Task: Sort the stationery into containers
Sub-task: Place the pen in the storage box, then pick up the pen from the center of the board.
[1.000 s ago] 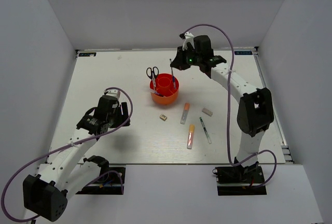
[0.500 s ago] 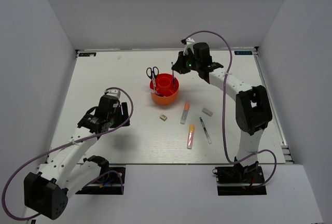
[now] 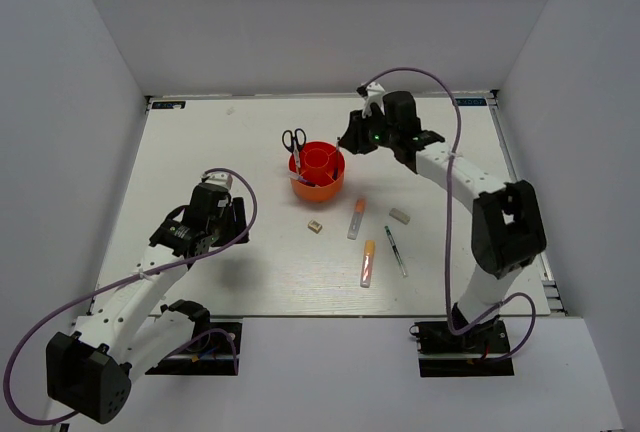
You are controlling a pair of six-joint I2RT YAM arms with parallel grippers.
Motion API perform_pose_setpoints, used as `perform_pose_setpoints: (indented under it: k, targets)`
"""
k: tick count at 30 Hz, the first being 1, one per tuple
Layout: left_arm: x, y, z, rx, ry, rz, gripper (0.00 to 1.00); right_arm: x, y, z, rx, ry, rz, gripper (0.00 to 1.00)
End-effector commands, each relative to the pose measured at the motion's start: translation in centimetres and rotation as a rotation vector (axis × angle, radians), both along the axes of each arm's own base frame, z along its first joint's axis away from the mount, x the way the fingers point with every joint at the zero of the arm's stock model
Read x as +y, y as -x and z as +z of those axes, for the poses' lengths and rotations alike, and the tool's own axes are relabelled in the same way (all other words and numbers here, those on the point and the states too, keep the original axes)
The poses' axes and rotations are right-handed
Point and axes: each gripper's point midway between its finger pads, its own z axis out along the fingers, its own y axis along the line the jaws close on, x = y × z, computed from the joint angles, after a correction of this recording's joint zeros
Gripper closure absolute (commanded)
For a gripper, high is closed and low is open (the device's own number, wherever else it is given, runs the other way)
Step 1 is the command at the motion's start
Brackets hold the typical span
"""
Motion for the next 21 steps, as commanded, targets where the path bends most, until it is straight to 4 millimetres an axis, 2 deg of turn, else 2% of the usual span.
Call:
perform_pose_setpoints:
  k: [1,2,3,4,5,6,7,8,9,10,11,12,13,14,15,17,21]
  targets:
    - [-0.2,-0.1,0.5,-0.021,0.015,-0.011,0.3,-3.2,1.3,4.7,-0.088,0.053,-0.069,0.71]
    - [-0.3,-0.1,0.5,-0.023,0.022,-0.015,0.37,-4.7,1.1,4.0,-0.095,0.125,-0.123,0.94]
    - [-0.4,-0.2,0.7,-0.03,0.026,-0.018,0.63,-5.5,1.9,3.9,-0.084,0.152,-0.137,1.0]
    - [-0.6,-0.2,0.7,-0.03,0.034,-0.023,0.76,-7.2,4.0,1.8,0.02,0.236,-0.132,1.0]
    - [-0.6,0.0,0.7,-0.029,0.038,-0.026,0.85,-7.8,5.2,0.3,0.048,0.292,-0.086,1.0]
    - [-0.8,-0.1,0.9,-0.031,0.045,-0.031,0.95,-8.8,7.3,-1.4,0.13,0.347,-0.058,1.0]
    - [-0.9,-0.1,0.9,-0.03,0.051,-0.035,0.95,-9.4,8.5,-2.5,0.165,0.391,-0.019,1.0]
    - [-1.1,-0.1,1.0,-0.033,0.061,-0.04,0.95,-10.6,10.7,-4.6,0.239,0.463,0.029,1.0]
    - [-1.2,-0.1,1.0,-0.028,0.065,-0.041,0.91,-11.2,12.5,-5.7,0.303,0.495,0.055,1.0]
    - [-1.3,0.1,0.8,-0.016,0.065,-0.048,0.64,-11.7,13.3,-6.2,0.323,0.515,0.069,1.0]
    - [-1.3,0.1,0.8,-0.013,0.069,-0.048,0.48,-12.4,14.8,-7.8,0.365,0.54,0.082,0.9]
    - [-1.4,0.0,0.8,-0.014,0.069,-0.047,0.36,-12.6,15.0,-7.7,0.349,0.55,0.076,0.74]
    - [-1.4,0.1,0.7,-0.009,0.071,-0.05,0.29,-12.7,15.3,-7.5,0.344,0.548,0.077,0.62]
    - [-1.5,0.2,0.9,-0.014,0.075,-0.052,0.23,-12.9,15.8,-7.7,0.355,0.554,0.081,0.56]
    - [-1.4,0.2,0.8,-0.008,0.071,-0.051,0.23,-13.0,16.0,-7.8,0.366,0.557,0.078,0.56]
    - [-1.4,0.1,0.8,-0.009,0.071,-0.05,0.23,-13.5,16.3,-8.3,0.388,0.574,0.064,0.61]
    - [-1.4,0.1,0.8,-0.01,0.072,-0.051,0.23,-13.7,17.2,-9.5,0.438,0.59,0.07,0.62]
